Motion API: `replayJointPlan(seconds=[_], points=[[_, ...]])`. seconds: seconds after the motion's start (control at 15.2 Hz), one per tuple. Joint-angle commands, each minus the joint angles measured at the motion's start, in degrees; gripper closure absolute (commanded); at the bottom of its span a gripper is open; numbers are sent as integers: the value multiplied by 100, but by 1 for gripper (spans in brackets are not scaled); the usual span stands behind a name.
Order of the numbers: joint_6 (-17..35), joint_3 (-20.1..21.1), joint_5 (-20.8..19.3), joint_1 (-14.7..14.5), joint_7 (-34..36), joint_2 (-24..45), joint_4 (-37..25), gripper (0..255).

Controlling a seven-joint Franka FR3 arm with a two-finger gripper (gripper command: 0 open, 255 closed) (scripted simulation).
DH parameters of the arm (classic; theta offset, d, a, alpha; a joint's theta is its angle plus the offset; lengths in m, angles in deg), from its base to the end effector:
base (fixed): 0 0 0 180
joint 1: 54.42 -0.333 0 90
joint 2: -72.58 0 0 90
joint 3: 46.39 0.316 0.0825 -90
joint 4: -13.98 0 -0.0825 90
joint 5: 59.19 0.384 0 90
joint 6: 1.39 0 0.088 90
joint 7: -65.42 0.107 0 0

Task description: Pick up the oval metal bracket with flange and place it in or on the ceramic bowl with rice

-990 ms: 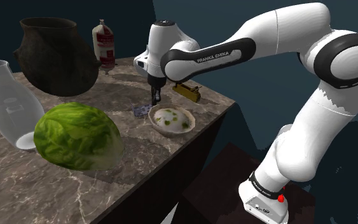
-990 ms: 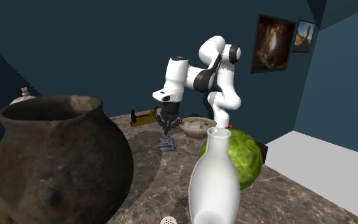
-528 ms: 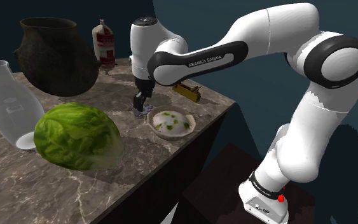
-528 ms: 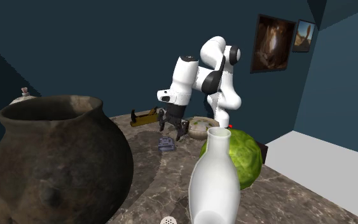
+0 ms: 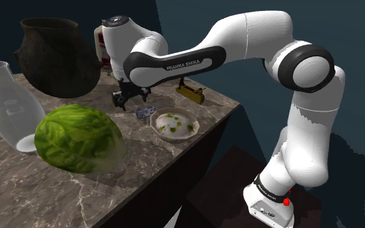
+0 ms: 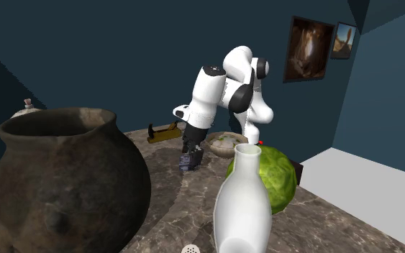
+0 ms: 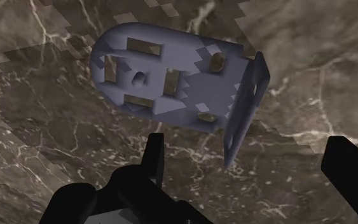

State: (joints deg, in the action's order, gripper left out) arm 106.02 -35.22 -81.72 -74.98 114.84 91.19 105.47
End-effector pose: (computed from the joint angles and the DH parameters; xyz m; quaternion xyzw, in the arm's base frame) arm 0.5768 0.3065 0.4478 0.9833 -0.0943 0.0861 0.1298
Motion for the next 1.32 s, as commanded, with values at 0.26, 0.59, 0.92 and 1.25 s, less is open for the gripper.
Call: replayJointPlan(seconds=[0.26, 0.59, 0.92, 1.25], points=[[283, -40, -49, 39, 91, 85, 199, 0], [282, -40, -49, 39, 91, 85, 198, 0], [282, -40, -49, 39, 91, 85, 198, 255], [283, -40, -49, 39, 91, 86, 199, 255]])
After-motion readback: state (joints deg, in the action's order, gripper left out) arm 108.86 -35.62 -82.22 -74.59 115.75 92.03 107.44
